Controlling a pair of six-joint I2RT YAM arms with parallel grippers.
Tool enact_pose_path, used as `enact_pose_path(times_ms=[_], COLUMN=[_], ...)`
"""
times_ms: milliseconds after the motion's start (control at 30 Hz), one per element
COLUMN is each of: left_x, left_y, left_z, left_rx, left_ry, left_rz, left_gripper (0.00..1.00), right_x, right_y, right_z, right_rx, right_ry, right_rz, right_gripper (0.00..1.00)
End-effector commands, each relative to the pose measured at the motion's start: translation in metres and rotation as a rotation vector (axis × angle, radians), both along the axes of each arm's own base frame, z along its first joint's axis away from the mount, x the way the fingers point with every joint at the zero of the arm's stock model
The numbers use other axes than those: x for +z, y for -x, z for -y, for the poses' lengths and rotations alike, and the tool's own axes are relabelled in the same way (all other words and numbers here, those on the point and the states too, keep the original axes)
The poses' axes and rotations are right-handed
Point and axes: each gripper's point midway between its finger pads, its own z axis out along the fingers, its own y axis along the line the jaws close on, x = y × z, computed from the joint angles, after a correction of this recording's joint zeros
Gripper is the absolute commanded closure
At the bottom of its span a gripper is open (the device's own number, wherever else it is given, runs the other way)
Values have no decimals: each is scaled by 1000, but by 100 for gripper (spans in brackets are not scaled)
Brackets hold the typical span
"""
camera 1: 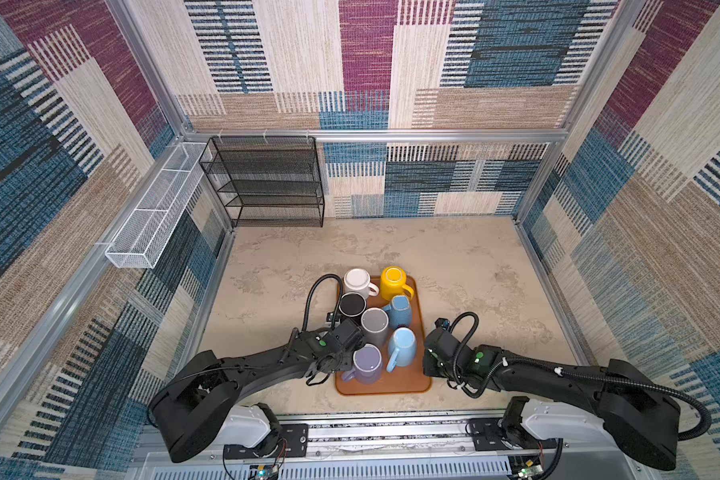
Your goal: Turn the mug right side up
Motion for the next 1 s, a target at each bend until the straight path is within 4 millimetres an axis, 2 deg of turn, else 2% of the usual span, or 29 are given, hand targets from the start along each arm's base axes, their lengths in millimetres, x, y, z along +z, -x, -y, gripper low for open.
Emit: enact_pose_path(times_ms=[0,100,300,467,667,967], left_x=[9,18,35,56,91,143], left_y=[0,-3,-6,-10,-26,-51], left_z=[4,3,-3,-11,-8,-7], left_rx=[-27,-33,-32,-34,-49,-62], left_ry=[2,-5,-20,-34,5,36], left_rz=[0,21,60,107,195,288], left_gripper=[87,83,76,73,72,72], right_x=[-8,-4,6,26,69,138], right_y=[16,13,8,0,-19,-71], right_z=[7,7,9,10,0,-12], right_rx=[4,1,-10,-18,28,79], right_ry=[21,27,33,27,23,53], right_rz=[-81,-67,-37,21,133,311], right_gripper=[72,67,64,58,53,52])
